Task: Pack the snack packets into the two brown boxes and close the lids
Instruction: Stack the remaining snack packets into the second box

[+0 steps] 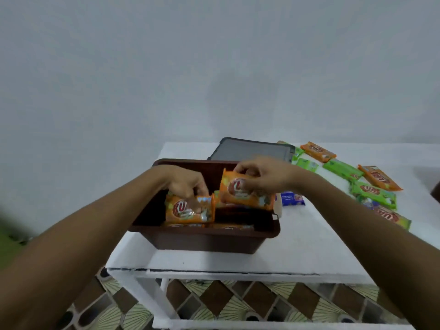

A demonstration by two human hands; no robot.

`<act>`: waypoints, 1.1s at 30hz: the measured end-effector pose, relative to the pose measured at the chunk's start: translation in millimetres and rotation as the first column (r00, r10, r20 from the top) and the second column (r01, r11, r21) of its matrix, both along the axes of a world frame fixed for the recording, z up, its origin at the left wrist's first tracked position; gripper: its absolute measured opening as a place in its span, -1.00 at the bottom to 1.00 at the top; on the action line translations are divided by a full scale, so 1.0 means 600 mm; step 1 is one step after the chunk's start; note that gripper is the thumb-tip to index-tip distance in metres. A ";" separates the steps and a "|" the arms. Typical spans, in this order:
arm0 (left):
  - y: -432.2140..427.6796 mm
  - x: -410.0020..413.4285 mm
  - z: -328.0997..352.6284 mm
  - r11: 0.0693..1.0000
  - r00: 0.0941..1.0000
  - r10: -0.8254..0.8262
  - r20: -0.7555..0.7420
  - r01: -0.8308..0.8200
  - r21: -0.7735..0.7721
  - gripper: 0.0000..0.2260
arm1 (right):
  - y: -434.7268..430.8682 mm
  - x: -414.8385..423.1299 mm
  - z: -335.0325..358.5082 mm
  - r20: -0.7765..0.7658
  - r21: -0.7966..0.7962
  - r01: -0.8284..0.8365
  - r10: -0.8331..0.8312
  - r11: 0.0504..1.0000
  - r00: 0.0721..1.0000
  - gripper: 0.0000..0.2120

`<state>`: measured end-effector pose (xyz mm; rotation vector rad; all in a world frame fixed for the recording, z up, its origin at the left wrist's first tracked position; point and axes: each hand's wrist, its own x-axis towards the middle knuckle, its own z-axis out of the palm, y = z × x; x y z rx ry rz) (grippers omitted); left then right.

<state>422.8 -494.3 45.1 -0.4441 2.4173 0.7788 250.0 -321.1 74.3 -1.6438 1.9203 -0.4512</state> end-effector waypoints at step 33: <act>0.054 -0.094 -0.002 0.895 0.847 -0.219 -0.485 -0.024 -0.446 -0.92 | 0.089 -0.115 -0.065 -0.324 -0.373 0.045 -0.175 0.927 0.930 -0.80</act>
